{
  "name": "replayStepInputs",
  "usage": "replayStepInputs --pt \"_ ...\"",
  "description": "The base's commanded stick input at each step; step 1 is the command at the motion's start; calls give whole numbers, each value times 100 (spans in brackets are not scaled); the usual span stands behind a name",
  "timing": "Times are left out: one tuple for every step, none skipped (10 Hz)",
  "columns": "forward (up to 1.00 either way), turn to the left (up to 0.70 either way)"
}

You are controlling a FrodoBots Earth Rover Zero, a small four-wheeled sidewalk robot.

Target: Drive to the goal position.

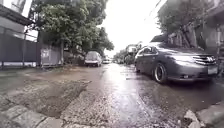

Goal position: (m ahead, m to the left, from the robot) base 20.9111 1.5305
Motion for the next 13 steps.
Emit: replayStepInputs --pt "100 27" --pt "100 22" --pt "100 0" --pt "100 0" --pt "100 0" --pt "100 0" --pt "100 5" --pt "100 27" --pt "100 27" --pt "100 0" --pt "100 0" --pt "100 0" --pt "100 7"
